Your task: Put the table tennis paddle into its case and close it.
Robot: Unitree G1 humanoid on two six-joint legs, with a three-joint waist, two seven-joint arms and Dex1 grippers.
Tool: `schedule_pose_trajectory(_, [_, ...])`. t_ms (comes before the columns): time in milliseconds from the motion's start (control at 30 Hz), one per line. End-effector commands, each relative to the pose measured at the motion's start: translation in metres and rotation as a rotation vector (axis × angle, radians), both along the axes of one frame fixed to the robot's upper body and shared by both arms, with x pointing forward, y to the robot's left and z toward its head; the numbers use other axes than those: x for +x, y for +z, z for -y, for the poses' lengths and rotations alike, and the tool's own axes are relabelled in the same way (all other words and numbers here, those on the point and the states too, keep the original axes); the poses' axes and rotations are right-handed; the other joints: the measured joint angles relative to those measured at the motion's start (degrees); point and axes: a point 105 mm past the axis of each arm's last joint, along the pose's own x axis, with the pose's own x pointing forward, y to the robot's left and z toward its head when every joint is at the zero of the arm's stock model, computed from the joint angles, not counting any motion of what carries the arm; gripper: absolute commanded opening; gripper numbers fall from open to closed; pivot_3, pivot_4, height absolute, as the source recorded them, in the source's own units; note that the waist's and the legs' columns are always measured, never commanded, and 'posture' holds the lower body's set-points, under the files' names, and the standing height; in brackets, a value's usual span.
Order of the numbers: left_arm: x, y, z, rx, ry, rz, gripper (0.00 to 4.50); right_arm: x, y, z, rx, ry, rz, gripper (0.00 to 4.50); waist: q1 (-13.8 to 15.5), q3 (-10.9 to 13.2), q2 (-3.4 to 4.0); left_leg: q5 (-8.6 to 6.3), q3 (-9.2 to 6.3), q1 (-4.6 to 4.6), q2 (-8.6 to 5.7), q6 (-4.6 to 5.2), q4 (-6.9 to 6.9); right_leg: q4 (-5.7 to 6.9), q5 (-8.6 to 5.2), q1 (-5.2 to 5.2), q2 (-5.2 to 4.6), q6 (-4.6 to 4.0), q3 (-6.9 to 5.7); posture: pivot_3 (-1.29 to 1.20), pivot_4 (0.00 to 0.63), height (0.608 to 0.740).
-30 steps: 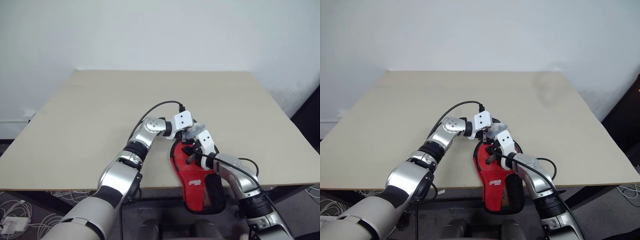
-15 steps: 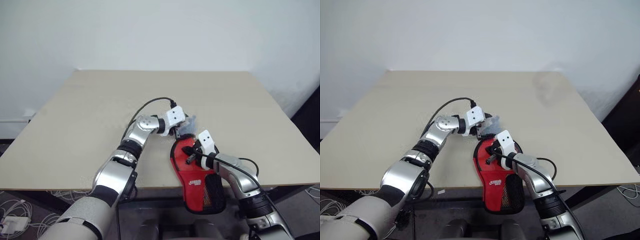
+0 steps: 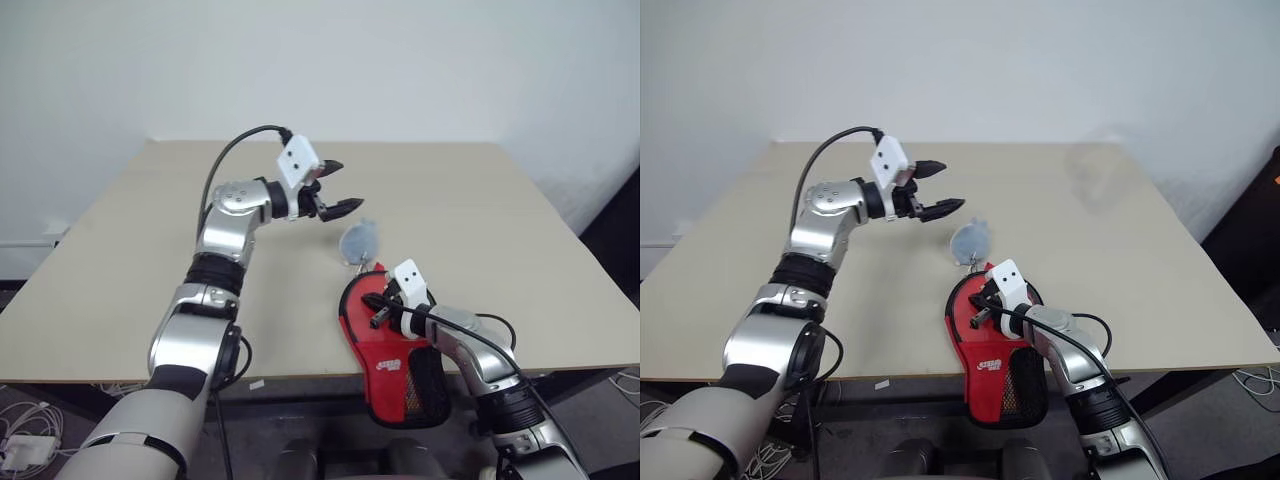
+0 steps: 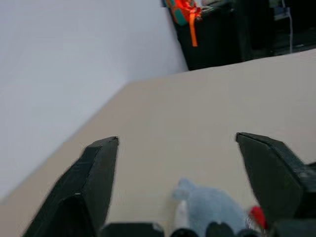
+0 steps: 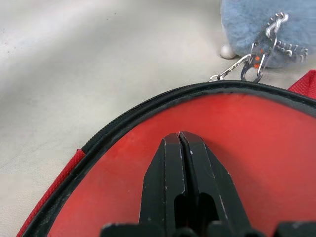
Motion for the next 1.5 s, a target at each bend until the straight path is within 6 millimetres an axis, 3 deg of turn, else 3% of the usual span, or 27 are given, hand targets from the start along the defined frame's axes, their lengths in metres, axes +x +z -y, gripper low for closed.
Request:
schedule_pose_trajectory(33, [-0.015, -0.007, -0.006, -0.041, -0.007, -0.035, 2.8, 0.001, 0.003, 0.006, -0.008, 0.018, -0.032, 0.0, 0.0, 0.0, 0.06, 0.0, 0.0, 0.0, 0.0, 0.0, 0.0, 0.0, 0.02, 0.0, -0.01, -0.04, 0.02, 0.0, 0.0, 0.734])
schedule_pose_trajectory(300, [-0.051, -0.043, 0.009, -0.089, -0.01, -0.145, 0.03, 0.043, 0.072, 0.023, -0.008, 0.014, 0.107, 0.0, 0.3, 0.1, 0.16, 0.01, -0.16, -0.14, 0.0, 0.0, 0.08, 0.01, 0.04, -0.05, -0.13, -0.06, -0.05, 0.0, 0.0, 0.734])
schedule_pose_trajectory(500, [-0.076, -0.055, 0.04, -0.098, -0.074, -0.18, 0.03, 0.087, 0.122, 0.027, -0.013, -0.007, 0.205, 0.0, 0.3, 0.1, 0.25, 0.01, -0.1, -0.09, -0.12, -0.01, 0.01, 0.0, 0.05, -0.07, -0.1, -0.08, -0.05, 0.0, 0.0, 0.734])
schedule_pose_trajectory(667, [-0.092, -0.068, 0.055, -0.047, -0.152, -0.219, 0.03, 0.115, 0.134, 0.02, -0.05, -0.012, 0.245, 0.0, 0.0, 0.1, 0.36, 0.01, -0.05, -0.07, -0.11, -0.02, -0.03, 0.0, 0.06, -0.08, -0.07, -0.1, -0.02, 0.0, 0.0, 0.734])
schedule_pose_trajectory(900, [-0.105, -0.097, 0.071, 0.017, -0.196, -0.282, 0.03, 0.133, 0.133, -0.005, -0.06, -0.001, 0.249, 0.0, -0.1, 0.1, 0.62, 0.03, 0.0, -0.07, -0.14, -0.03, -0.08, 0.01, 0.06, -0.15, -0.06, -0.1, 0.07, 0.0, 0.0, 0.734])
schedule_pose_trajectory(1033, [-0.112, -0.112, 0.075, 0.06, -0.213, -0.293, 0.0, 0.133, 0.126, -0.019, -0.063, 0.022, 0.228, 0.93, -0.1, 0.1, 0.71, 0.04, -0.03, -0.07, -0.17, -0.05, -0.09, 0.02, 0.06, -0.14, -0.05, -0.11, 0.07, 0.0, 0.0, 0.734])
schedule_pose_trajectory(1133, [-0.115, -0.124, 0.078, 0.095, -0.224, -0.305, 0.0, 0.133, 0.117, -0.026, -0.084, 0.018, 0.195, 2.0, -0.1, 0.1, 0.86, 0.04, -0.05, -0.07, -0.21, -0.05, -0.09, 0.02, 0.05, -0.13, -0.06, -0.11, 0.09, 0.0, 0.0, 0.734])
schedule_pose_trajectory(1367, [-0.115, -0.132, 0.081, 0.1, -0.227, -0.321, 0.0, 0.132, 0.1, -0.028, -0.168, 0.01, 0.158, 4.48, -0.1, 0.1, 1.04, 0.06, -0.12, -0.08, -0.25, -0.07, -0.1, 0.03, 0.05, -0.15, -0.06, -0.11, 0.08, 0.0, 0.0, 0.734])
schedule_pose_trajectory(1500, [-0.112, -0.134, 0.081, 0.104, -0.224, -0.324, 0.0, 0.134, 0.088, -0.023, -0.235, -0.036, 0.175, 4.48, -0.4, 0.1, 1.09, 0.06, -0.14, -0.07, -0.27, -0.07, -0.1, 0.04, 0.05, -0.15, -0.06, -0.11, 0.08, 0.0, 0.0, 0.734])
